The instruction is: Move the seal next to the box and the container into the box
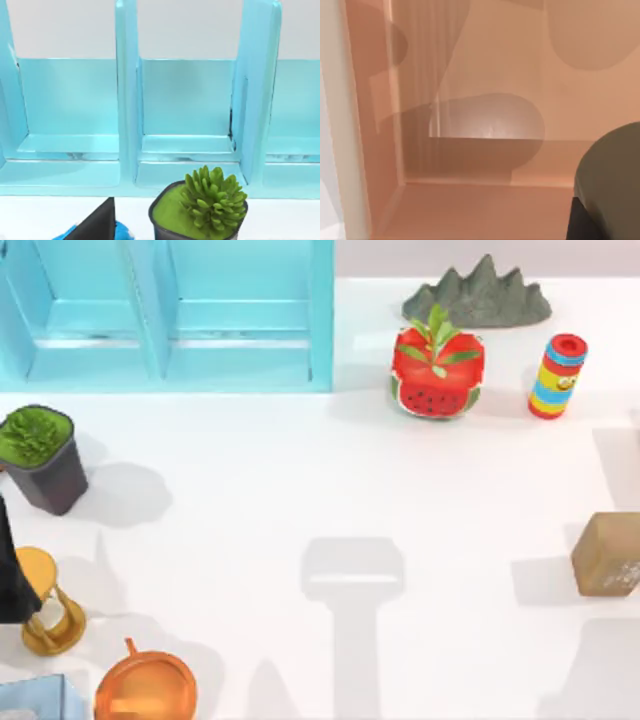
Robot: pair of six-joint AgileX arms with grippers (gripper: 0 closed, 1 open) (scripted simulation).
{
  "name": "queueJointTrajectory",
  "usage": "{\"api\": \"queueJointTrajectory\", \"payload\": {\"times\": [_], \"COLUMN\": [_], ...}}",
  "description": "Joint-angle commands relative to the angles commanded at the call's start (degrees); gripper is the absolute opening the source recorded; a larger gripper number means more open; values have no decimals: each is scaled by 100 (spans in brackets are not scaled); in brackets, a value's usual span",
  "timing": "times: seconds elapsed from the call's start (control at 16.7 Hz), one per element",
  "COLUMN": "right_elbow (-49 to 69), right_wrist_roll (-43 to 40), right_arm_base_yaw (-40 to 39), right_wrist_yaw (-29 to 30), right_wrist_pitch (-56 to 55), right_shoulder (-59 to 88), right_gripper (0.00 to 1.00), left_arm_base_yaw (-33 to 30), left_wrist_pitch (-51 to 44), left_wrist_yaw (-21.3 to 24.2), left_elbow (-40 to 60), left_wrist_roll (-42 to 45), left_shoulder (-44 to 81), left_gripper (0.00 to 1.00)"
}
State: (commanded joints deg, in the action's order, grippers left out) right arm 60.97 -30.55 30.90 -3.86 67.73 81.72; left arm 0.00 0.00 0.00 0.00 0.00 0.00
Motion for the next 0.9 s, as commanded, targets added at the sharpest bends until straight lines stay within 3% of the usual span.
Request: {"api": "queueJointTrajectory", "payload": {"times": [0.42, 0.9], "right_elbow": [61, 202], "right_wrist_roll": [-25, -181], "right_arm_base_yaw": [-11, 93], "right_wrist_yaw": [-34, -499], "right_wrist_pitch": [-66, -1484], "right_shoulder": [22, 144], "right_gripper": [0, 0], "left_arm_base_yaw": [0, 0], "left_wrist_pitch": [0, 0], "left_wrist_yaw": [0, 0], "left_elbow": [0, 0], "left_wrist_roll": [0, 0], "left_shoulder": [0, 0], "left_gripper": [100, 100]}}
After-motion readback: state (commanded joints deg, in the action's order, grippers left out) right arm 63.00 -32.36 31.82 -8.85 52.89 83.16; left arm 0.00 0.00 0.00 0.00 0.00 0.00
